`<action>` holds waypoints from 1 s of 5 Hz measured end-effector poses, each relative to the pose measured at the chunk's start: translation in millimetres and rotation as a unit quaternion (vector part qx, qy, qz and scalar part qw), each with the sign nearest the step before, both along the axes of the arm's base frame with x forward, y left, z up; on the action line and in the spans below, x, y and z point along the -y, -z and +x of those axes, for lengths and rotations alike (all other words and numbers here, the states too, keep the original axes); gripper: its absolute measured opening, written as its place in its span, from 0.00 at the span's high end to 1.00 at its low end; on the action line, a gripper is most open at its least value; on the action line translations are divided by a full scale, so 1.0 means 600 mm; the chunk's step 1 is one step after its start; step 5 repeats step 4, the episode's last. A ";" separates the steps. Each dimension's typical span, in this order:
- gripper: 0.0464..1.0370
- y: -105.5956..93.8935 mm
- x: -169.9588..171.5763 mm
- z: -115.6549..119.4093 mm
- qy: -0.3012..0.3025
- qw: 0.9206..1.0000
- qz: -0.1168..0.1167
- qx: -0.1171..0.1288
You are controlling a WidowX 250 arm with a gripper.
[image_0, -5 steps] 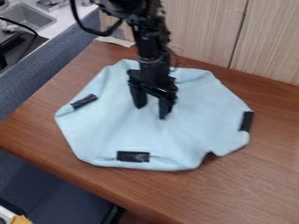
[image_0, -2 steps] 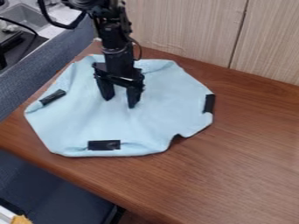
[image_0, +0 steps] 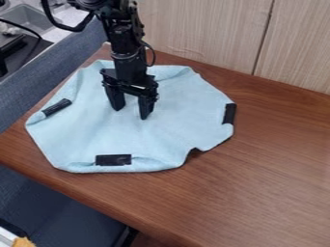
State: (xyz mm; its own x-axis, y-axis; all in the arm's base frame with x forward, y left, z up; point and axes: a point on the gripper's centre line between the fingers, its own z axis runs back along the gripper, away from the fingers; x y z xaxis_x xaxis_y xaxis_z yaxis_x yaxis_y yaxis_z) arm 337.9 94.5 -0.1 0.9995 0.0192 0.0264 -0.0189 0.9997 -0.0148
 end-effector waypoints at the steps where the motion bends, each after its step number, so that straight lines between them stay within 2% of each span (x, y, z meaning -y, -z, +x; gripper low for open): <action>1: 0.04 -0.023 0.012 0.006 0.011 1.000 -0.002 0.009; 2: 0.04 -0.048 0.021 0.017 0.011 0.999 -0.011 0.031; 3: 0.04 -0.098 0.030 0.021 0.014 0.998 -0.002 0.054; 4: 0.04 -0.124 0.035 0.015 0.030 0.998 0.011 0.053; 5: 0.04 -0.124 0.035 0.015 0.030 0.998 0.011 0.053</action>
